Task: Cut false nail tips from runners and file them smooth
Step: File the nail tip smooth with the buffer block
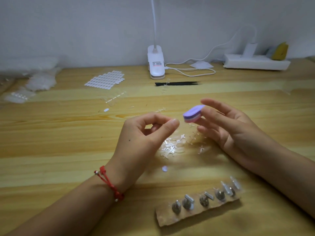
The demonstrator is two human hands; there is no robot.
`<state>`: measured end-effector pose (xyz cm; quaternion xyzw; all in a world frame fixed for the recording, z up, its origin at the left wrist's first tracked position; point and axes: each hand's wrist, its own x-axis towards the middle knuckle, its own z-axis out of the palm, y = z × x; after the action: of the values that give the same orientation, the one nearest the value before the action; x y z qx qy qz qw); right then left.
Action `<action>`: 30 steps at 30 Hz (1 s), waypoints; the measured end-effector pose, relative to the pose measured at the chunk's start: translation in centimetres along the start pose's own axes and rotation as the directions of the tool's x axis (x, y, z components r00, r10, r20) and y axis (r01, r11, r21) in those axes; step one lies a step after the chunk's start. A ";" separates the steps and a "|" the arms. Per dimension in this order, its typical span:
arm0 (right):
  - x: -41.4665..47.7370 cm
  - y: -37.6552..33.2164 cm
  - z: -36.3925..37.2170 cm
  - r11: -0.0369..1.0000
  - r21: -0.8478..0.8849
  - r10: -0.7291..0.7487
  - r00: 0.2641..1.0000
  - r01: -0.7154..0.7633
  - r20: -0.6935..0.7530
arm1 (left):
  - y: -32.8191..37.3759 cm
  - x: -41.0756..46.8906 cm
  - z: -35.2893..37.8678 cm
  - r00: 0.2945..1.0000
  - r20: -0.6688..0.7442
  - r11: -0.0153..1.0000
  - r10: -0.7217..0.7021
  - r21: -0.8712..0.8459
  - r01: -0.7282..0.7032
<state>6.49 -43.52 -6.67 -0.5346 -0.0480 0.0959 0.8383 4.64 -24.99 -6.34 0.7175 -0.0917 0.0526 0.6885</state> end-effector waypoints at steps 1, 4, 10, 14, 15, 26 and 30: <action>0.0 0.0 0.1 1.000 -0.030 -0.004 1.000 0.004 0.013 | -0.1 0.1 -0.1 1.000 -0.011 1.000 0.001 0.000 -0.001; -0.1 0.4 0.0 0.994 -0.106 -0.011 0.999 0.016 0.048 | -0.2 0.2 -0.1 0.999 -0.047 1.000 0.004 -0.010 -0.004; -0.2 0.5 0.2 0.979 -0.193 -0.038 0.992 0.060 0.119 | -0.2 0.2 -0.3 0.997 -0.082 1.000 0.015 0.011 -0.014; -0.2 0.5 0.1 0.985 -0.162 -0.037 0.994 0.053 0.101 | -0.1 -0.1 0.2 1.000 0.006 1.000 0.017 0.021 -0.017; -0.1 0.4 0.0 0.995 -0.090 -0.030 0.997 0.036 0.076 | 0.0 -0.1 0.2 1.000 0.005 1.000 0.021 0.019 -0.021; 0.0 0.3 -0.3 0.999 -0.011 -0.046 0.998 0.047 0.038 | -0.4 0.0 0.0 0.999 -0.015 0.999 0.042 0.016 -0.042; -0.4 0.8 0.4 0.964 -0.247 -0.062 0.989 0.094 0.136 | -0.3 0.0 0.0 0.999 -0.018 0.999 0.041 0.033 -0.041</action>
<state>5.90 -42.94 -7.20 -0.6276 -0.1339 0.0897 0.7616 4.68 -24.98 -6.66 0.7260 -0.0989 0.0750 0.6764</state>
